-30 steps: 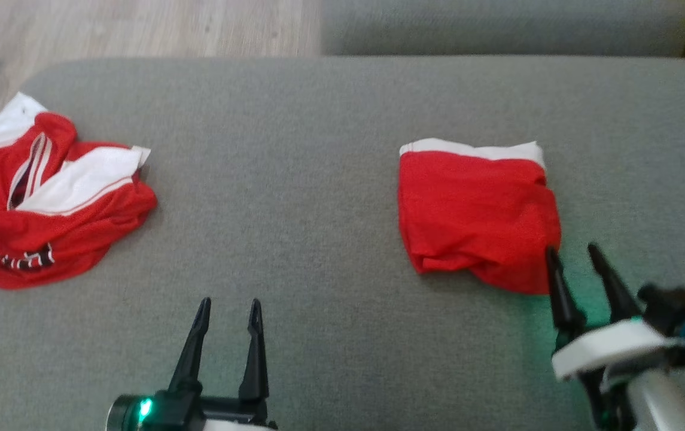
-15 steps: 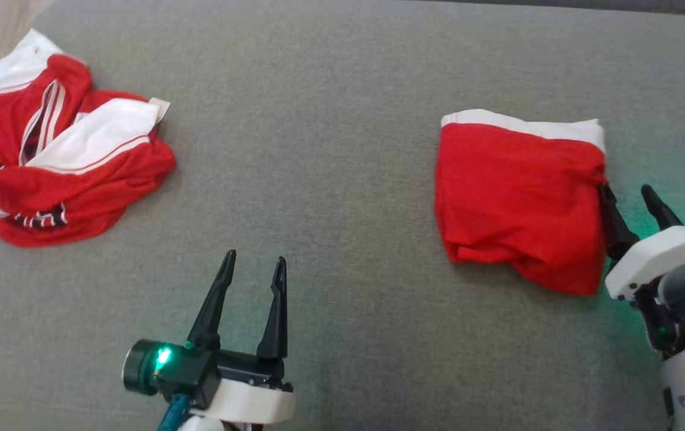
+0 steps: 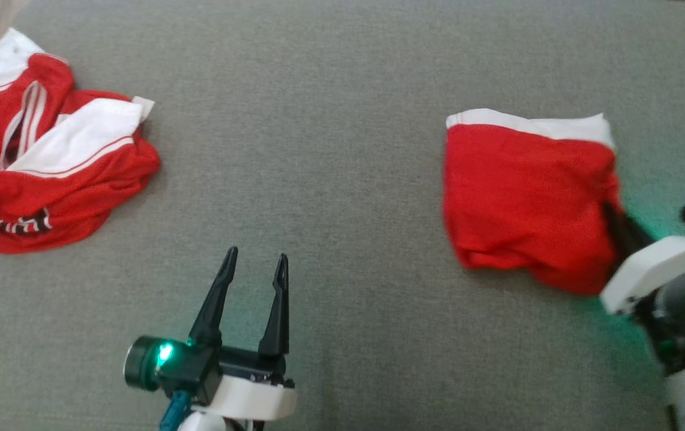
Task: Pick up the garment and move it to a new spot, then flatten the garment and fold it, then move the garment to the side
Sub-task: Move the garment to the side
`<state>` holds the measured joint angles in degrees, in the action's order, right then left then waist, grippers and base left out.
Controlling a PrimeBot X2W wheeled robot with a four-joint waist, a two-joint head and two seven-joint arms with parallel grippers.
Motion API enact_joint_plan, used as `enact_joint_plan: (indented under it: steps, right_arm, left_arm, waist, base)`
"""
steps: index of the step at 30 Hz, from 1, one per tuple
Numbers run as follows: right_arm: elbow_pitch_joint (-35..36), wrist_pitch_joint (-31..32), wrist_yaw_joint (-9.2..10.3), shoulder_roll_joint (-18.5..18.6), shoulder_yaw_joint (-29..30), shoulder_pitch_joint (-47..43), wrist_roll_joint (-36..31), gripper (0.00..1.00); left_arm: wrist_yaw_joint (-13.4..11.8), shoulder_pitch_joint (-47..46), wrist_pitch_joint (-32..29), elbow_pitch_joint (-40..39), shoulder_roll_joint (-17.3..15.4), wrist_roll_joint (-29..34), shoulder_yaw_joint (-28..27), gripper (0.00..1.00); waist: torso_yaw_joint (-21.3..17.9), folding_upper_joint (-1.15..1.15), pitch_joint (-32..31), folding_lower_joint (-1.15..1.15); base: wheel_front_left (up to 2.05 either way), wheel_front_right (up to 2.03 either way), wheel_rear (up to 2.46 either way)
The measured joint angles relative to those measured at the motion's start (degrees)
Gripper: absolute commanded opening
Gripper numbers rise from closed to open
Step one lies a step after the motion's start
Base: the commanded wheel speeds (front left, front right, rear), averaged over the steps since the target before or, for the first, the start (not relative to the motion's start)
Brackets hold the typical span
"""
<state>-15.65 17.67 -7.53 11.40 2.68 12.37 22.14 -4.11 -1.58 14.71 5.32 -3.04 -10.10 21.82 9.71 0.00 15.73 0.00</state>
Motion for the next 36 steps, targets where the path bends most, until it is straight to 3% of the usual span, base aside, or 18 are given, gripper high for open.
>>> enact_joint_plan:
  steps: [8, 14, 24, 25, 26, 27, 28, 31, 36]
  right_arm:
    - [3.22, 3.36, -0.01, 10.98, 4.61, 4.2, -4.52, 0.0]
    - [3.31, 4.61, -0.01, 16.61, 8.65, 7.76, -6.15, 0.0]
    - [3.74, 5.03, -0.01, 22.42, 15.23, 10.48, -10.21, 0.0]
    - [3.74, 5.02, -0.01, 22.42, 15.64, 10.92, -10.73, 0.09]
    - [3.72, 4.97, 0.0, 22.42, 15.8, 11.04, -11.54, 0.4]
    - [3.57, 4.81, -0.01, 22.17, 16.29, 11.03, -12.28, 0.92]
    - [3.49, 4.05, -0.01, 21.79, 16.71, 11.03, -13.59, 1.0]
    - [3.41, 1.75, 0.0, 20.49, 16.7, 10.94, -19.65, 1.0]
    - [3.15, 0.63, -0.01, 12.05, 13.14, 10.09, -21.64, 1.0]
  left_arm:
    - [0.63, -3.58, 0.0, -0.57, 0.03, 0.18, -0.55, 1.0]
    - [1.16, -6.03, 0.0, -0.66, 0.07, 0.6, -0.62, 1.0]
    - [2.2, -9.85, 0.0, -0.73, 0.11, 0.7, -0.82, 1.0]
    - [2.43, -10.09, 0.0, -0.57, 0.12, 0.88, -0.82, 1.0]
    - [2.64, -10.25, 0.0, -0.41, 0.13, 1.22, -0.79, 1.0]
    - [2.65, -10.29, 0.0, -0.24, 0.14, 1.31, -0.7, 1.0]
    - [2.66, -10.27, 0.0, -0.08, 0.14, 1.4, -0.58, 1.0]
    - [2.61, -10.26, 0.0, 0.2, 0.15, 1.53, 0.01, 1.0]
    - [2.02, -9.15, 0.0, 1.12, 0.16, 1.53, 0.25, 1.0]
  waist:
    - [-1.78, 0.0, 3.9, 0.0]
    - [-2.59, 0.0, 7.19, 0.01]
    - [-3.77, 0.0, 12.03, 0.02]
    - [-3.9, 0.0, 12.0, 0.02]
    - [-3.98, 0.0, 11.81, 0.02]
    - [-4.02, 0.0, 11.5, 0.01]
    - [-4.07, 0.0, 11.11, 0.0]
    - [-4.15, 0.0, 9.41, 0.0]
    - [-4.24, 0.0, 5.06, 0.0]
  base:
    - [0.0, 0.0, 0.0]
    - [0.0, 0.0, 0.0]
    - [0.0, 0.0, 0.0]
    - [0.0, 0.0, 0.0]
    - [0.0, 0.0, 0.0]
    - [0.0, 0.0, 0.0]
    - [0.0, 0.0, 0.0]
    - [0.0, 0.0, 0.0]
    - [0.0, 0.0, 0.0]
